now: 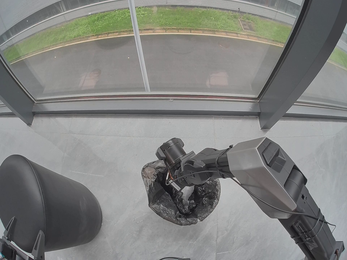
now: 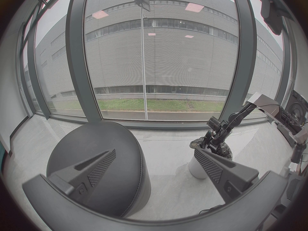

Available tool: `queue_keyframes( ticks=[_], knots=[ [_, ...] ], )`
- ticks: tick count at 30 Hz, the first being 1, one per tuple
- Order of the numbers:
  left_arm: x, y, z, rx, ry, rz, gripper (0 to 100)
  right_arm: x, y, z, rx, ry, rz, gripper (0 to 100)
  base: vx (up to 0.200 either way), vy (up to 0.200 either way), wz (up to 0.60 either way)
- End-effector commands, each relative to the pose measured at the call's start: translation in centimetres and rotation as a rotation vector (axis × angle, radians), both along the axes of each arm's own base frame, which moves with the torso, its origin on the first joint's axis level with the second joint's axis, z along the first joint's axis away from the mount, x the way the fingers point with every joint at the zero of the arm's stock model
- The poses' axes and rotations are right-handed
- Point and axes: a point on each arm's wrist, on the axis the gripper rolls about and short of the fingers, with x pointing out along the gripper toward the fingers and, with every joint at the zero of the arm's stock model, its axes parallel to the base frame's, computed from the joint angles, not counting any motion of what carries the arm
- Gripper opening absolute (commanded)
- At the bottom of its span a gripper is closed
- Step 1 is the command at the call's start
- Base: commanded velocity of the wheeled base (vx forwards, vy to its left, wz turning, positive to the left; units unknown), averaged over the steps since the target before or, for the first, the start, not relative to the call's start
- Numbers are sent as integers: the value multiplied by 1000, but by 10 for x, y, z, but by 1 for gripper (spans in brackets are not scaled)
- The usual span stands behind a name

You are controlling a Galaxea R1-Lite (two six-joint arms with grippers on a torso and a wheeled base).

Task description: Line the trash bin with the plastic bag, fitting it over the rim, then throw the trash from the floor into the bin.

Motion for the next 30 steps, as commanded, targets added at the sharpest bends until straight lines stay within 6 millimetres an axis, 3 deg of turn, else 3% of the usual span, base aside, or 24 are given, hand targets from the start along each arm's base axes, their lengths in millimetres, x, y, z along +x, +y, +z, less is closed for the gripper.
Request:
queue_keyframes(
  ticks=[1, 21, 30],
  knots=[
    [0, 0, -5, 0, 0, 0, 100, 4, -4, -19, -23, 27, -9, 0, 0, 0, 0],
    [0, 0, -5, 0, 0, 0, 100, 14, -13, -70, -49, 64, -34, 0, 0, 0, 0],
    [0, 0, -5, 0, 0, 0, 100, 14, -12, -61, -43, 54, -30, 0, 0, 0, 0]
  ],
)
